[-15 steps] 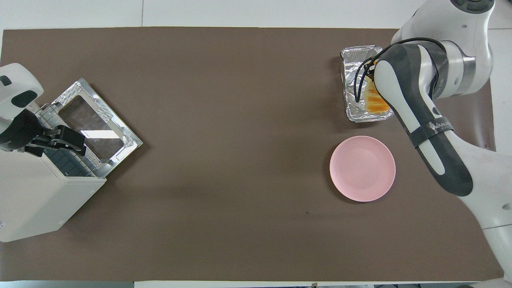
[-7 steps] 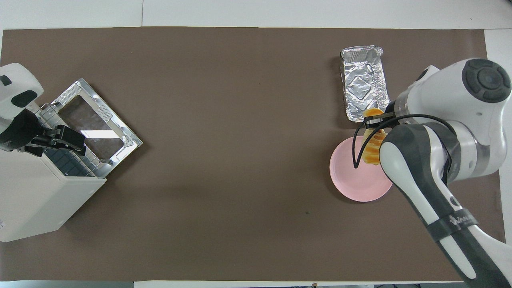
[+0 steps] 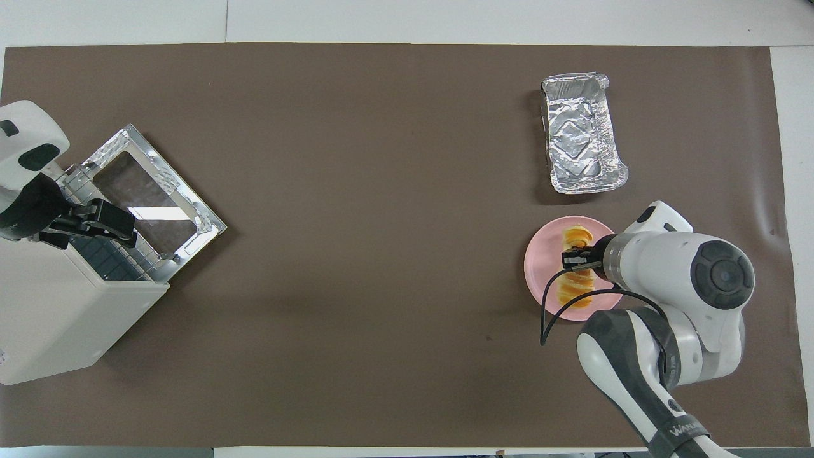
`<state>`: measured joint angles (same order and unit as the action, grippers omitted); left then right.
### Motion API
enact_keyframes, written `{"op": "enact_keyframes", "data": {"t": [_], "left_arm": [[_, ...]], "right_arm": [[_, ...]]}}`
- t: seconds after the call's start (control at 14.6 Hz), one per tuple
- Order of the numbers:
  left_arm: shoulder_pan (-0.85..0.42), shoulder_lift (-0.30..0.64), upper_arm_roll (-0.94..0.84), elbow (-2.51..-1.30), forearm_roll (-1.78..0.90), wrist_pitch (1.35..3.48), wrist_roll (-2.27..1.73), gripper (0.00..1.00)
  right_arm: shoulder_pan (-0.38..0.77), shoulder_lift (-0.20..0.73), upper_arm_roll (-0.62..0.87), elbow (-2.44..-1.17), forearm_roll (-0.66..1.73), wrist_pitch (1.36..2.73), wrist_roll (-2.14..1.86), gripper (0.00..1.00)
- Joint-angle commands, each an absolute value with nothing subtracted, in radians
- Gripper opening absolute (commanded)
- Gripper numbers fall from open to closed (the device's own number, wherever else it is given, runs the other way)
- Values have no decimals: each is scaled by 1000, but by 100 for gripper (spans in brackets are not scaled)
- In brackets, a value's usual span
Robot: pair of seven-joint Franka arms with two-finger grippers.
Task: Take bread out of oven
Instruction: 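Carry the bread slices onto the pink plate with the right gripper, then open the right gripper and release the bread on the plate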
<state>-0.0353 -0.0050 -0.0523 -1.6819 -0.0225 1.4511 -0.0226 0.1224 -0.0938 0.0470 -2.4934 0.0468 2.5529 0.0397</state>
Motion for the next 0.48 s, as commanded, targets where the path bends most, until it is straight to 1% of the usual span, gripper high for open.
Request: {"op": "enact_keyframes", "data": {"t": [0.0,0.21,0.27,0.34,0.41], "left_arm": [[-37,-21,-51,-1686,-5,1445,-29,100],[-37,-21,-51,-1686,-5,1443,-29,100],[-37,-21,-51,-1686,-5,1445,-29,100],[-37,-21,-51,-1686,-5,1443,-29,100],[-37,-21,-51,-1686,-5,1445,-29,100]], "right_arm": [[127,-137,48,-2551,60,2602,54,0],[127,-137,48,-2551,60,2600,52,0],[126,-135,48,-2548,60,2597,54,26],[126,-135,48,-2548,60,2596,54,99],[126,-135,48,-2543,60,2586,54,100]]}}
